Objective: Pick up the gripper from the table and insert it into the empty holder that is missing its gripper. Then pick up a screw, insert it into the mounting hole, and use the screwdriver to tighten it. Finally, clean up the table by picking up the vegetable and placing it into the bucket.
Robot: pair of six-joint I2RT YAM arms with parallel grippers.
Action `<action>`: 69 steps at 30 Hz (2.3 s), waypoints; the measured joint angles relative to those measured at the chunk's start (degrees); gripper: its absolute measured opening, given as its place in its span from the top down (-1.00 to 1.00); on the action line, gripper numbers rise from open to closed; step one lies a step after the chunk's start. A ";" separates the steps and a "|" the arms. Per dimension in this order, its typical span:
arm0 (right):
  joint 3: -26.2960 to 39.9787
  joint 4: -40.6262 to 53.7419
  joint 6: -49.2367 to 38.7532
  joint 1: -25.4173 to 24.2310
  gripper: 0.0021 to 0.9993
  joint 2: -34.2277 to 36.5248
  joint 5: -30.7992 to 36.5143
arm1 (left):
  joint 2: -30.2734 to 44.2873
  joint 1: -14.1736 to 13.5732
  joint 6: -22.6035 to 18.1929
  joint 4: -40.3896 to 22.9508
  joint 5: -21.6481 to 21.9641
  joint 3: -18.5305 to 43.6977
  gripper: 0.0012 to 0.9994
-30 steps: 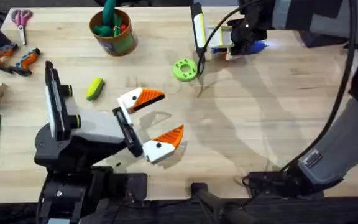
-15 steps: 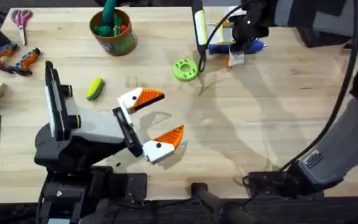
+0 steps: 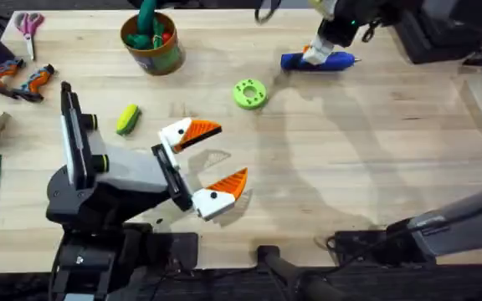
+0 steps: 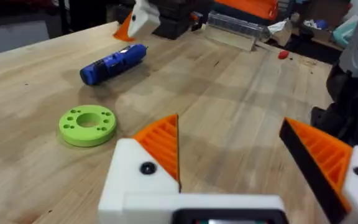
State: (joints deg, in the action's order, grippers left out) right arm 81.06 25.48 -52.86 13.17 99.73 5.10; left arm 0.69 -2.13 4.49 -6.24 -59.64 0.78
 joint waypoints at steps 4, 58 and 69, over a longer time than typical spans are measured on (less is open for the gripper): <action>0.00 5.43 9.87 1.21 -0.99 -5.22 -0.01 | 0.00 0.00 0.02 0.00 0.02 0.00 -0.97; 0.00 29.47 59.76 -0.33 -0.99 -40.47 -0.22 | 0.01 0.01 3.19 -8.79 28.41 9.18 -0.97; 0.00 29.45 59.78 -0.33 -0.99 -40.47 -0.22 | 17.18 0.02 -6.46 -41.15 46.19 40.87 -0.97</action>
State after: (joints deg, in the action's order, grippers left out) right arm 81.06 54.94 6.92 12.84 59.27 4.89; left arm 17.87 -2.11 -1.96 -47.39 -13.44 41.65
